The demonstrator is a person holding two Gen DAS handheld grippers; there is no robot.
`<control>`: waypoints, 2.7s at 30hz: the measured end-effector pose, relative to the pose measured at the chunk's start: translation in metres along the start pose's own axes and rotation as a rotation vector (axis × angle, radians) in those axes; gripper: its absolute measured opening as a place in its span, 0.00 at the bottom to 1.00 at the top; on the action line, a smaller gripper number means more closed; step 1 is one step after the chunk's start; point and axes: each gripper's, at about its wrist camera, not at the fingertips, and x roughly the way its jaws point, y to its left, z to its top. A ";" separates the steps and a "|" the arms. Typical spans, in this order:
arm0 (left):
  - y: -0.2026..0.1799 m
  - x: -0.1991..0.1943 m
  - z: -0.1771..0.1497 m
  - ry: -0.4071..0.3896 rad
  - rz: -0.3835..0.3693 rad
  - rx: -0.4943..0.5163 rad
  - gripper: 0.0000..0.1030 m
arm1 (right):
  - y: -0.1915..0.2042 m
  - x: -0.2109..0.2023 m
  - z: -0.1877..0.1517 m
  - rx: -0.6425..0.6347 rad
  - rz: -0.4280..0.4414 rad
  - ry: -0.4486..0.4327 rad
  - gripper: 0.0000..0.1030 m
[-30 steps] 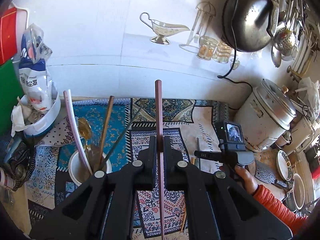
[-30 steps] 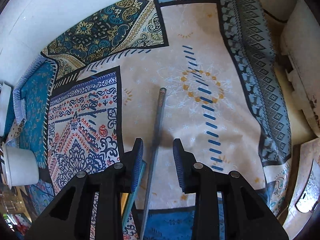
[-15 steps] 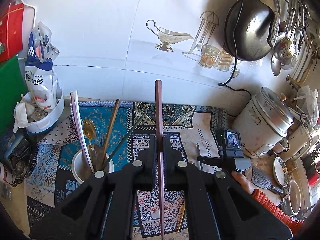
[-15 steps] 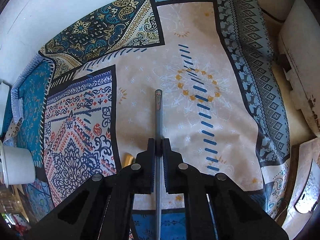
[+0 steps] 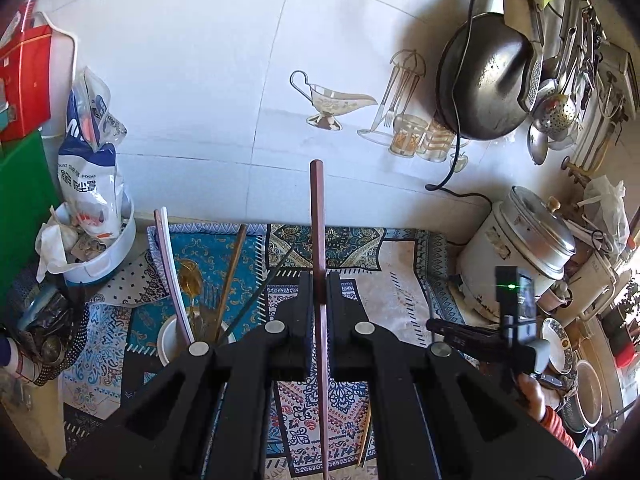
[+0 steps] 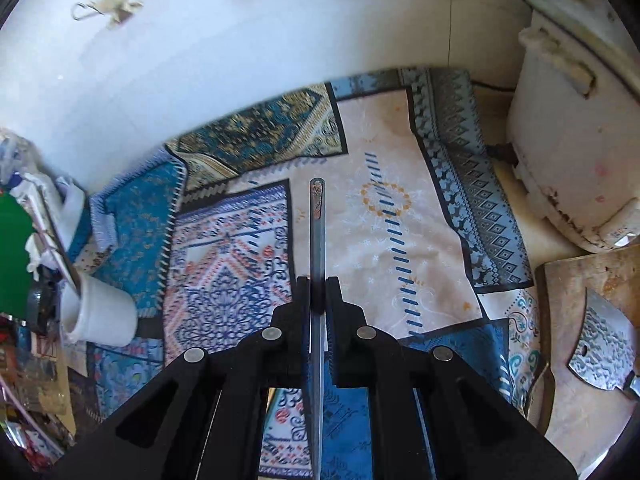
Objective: Organize utensils
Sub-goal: 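Carry both upright chopsticks toward the white cup, then lower both chopsticks into the white cup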
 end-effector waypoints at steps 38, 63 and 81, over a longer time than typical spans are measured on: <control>0.125 0.008 0.039 -0.123 0.131 -0.045 0.04 | 0.259 -0.020 0.035 -0.242 0.265 -0.292 0.06; 0.151 0.062 -0.003 -0.150 0.177 -0.041 0.04 | 0.261 0.029 0.031 -0.128 0.139 -0.437 0.06; 0.130 0.049 -0.023 0.113 0.149 -0.036 0.04 | 0.260 -0.004 0.011 -0.350 0.187 -0.226 0.07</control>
